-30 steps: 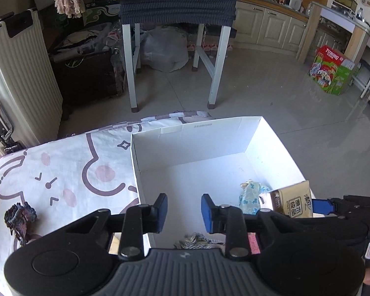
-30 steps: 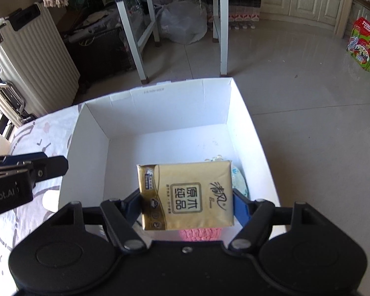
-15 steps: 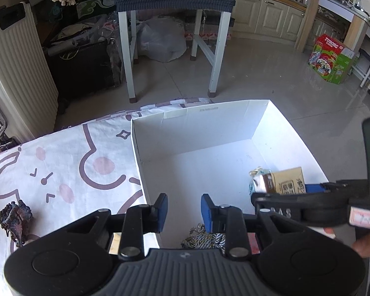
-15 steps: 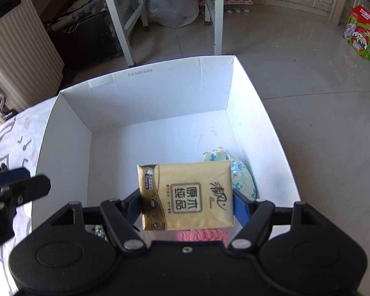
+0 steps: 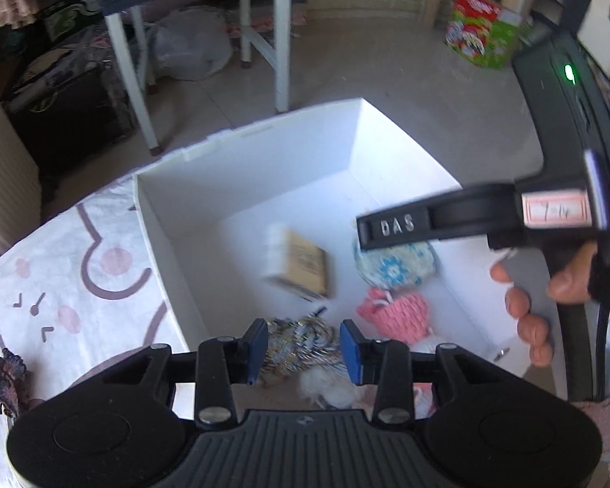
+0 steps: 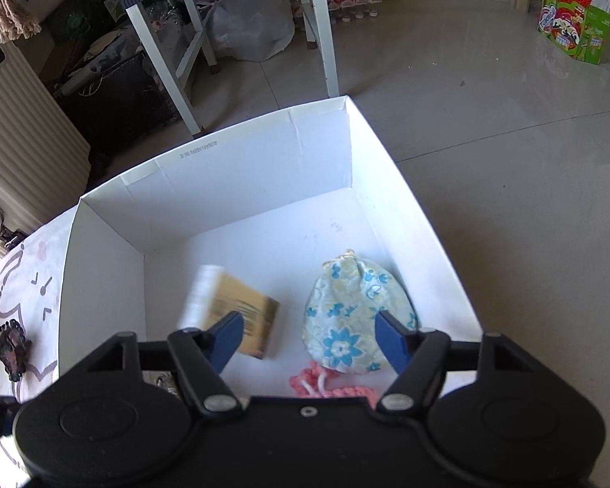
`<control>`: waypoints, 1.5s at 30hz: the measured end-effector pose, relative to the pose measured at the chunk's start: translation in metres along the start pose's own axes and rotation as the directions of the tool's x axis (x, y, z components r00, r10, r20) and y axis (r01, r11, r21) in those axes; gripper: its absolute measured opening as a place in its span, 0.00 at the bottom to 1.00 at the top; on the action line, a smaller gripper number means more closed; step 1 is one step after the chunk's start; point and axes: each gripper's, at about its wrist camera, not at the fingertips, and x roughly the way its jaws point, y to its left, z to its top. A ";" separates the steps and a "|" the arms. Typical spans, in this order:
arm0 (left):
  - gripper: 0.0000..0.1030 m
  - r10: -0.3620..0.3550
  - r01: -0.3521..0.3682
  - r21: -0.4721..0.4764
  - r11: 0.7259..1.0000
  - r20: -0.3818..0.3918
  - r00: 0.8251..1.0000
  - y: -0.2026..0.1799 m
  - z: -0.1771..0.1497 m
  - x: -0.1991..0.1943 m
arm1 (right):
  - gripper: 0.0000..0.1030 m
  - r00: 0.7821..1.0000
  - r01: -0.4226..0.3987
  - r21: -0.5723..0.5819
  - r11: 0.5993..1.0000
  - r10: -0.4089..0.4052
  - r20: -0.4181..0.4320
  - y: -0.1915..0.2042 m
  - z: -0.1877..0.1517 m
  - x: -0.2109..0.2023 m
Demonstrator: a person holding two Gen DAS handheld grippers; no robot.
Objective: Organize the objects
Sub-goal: 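Carry the tissue pack and rope bundle into the white box and open both tools, then withdraw both tools from the box back over the remaining items on the sheet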
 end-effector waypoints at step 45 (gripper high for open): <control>0.51 0.141 -0.140 -0.071 0.988 0.009 0.990 0.010 0.016 -0.006 | 0.56 0.999 0.005 -0.079 0.997 -0.002 0.047 -0.023 -0.015 -0.053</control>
